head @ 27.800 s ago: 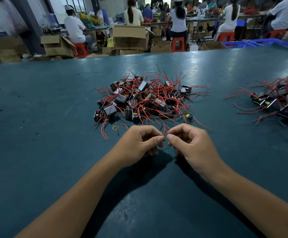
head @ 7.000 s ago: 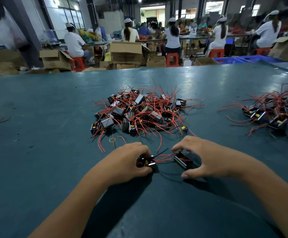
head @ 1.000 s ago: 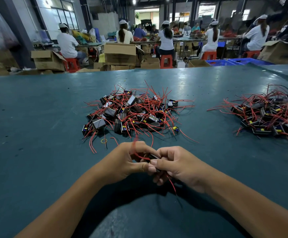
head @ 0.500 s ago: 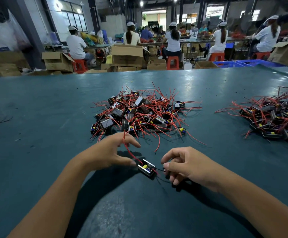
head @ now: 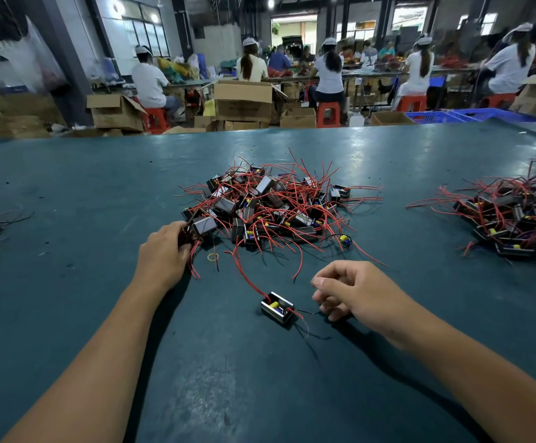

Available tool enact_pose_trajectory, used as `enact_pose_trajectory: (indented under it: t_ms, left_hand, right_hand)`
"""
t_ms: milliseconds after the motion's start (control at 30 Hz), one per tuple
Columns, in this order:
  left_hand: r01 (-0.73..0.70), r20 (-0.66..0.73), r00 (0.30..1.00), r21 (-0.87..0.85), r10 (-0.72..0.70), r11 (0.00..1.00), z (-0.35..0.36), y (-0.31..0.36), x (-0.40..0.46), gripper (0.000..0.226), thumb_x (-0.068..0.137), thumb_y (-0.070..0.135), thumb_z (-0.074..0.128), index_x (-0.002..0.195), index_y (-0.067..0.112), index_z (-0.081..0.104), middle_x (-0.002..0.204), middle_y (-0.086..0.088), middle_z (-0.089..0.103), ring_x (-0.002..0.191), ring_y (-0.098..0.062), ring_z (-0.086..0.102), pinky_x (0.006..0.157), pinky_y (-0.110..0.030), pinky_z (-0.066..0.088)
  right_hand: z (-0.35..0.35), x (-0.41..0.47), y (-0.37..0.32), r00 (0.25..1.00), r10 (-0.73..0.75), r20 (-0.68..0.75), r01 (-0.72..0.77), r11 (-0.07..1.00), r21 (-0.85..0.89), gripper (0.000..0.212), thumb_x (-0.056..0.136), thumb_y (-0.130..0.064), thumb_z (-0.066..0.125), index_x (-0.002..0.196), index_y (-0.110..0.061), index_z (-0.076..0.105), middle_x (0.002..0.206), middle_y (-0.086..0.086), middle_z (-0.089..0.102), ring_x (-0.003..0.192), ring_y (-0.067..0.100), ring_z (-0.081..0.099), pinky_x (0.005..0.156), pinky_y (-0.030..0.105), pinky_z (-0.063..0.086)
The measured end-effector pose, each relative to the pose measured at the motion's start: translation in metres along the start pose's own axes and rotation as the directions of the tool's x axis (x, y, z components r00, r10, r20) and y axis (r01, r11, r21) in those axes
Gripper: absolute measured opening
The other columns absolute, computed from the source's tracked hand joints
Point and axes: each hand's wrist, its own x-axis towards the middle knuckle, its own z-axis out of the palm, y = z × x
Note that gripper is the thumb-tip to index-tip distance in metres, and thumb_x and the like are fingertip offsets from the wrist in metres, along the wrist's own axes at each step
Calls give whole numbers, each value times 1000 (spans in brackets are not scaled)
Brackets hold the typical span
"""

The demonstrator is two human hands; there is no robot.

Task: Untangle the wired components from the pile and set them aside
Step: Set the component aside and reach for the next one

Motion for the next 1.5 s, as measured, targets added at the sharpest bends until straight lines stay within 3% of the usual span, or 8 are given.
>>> enact_pose_trajectory:
  t_ms: [133,333,567,767,1033,1167,1267,1500]
  left_hand:
    - [-46,-159,987,-114,28,992,-5,3,-1,13,91,1,66,101,8,66,103,-13,64,90,-30,58,81,-43,49]
    - [-28,-124,992,-151,9,988,-4,7,-4,26,89,4,69,116,5,67,111,-15,63,103,-33,60,92,-44,49]
    - [-27,-154,988,-218,-7,976,-4,15,-5,14,95,27,67,91,14,67,83,-2,63,78,-23,58,65,-31,41]
    - [111,1,994,-77,-111,991,-1,12,-3,40,91,23,69,129,12,62,130,-12,54,120,-33,52,99,-43,41]
    - [147,-59,986,-132,-156,980,3,5,-3,35,91,19,69,124,9,65,126,-18,59,111,-35,57,95,-40,43]
    - [169,-111,980,-1,-168,986,1,10,-3,34,97,51,53,94,22,71,88,-5,69,98,-31,58,88,-40,31]
    - [205,-211,953,-75,-217,976,0,11,-4,55,100,44,42,55,13,49,54,-3,52,69,-31,55,77,-38,27]
    - [284,-8,959,24,-283,959,-7,5,-4,28,94,45,56,92,18,61,90,4,60,103,-30,51,86,-42,29]
  right_hand:
    - [-1,0,-1,1000,-10,-2,10,1000,-26,14,96,-14,63,94,-1,66,81,11,72,64,16,64,62,30,56]
    - [0,-2,-2,1000,-10,15,11,997,-72,12,96,-16,63,92,-5,67,79,8,73,63,13,65,62,28,56]
    - [1,-1,-1,1000,-12,15,14,995,-97,12,96,-18,63,91,-8,67,81,9,74,65,14,67,63,28,55]
    - [2,-1,1,999,-24,37,29,989,-147,12,96,-20,63,91,-10,67,79,5,75,64,11,66,61,23,52]
    - [3,-1,2,999,-26,40,32,984,-177,11,96,-20,64,91,-11,67,80,5,75,65,11,67,62,23,52]
    - [2,-1,1,998,-23,51,32,982,-185,12,96,-21,64,92,-11,67,80,5,75,65,11,66,62,23,52]
    - [1,-1,1,998,-22,53,31,983,-183,11,96,-21,63,92,-11,67,80,5,75,65,10,66,62,22,52]
    - [3,0,4,998,-23,66,36,978,-204,10,96,-21,64,92,-12,67,80,4,75,65,10,66,62,23,50]
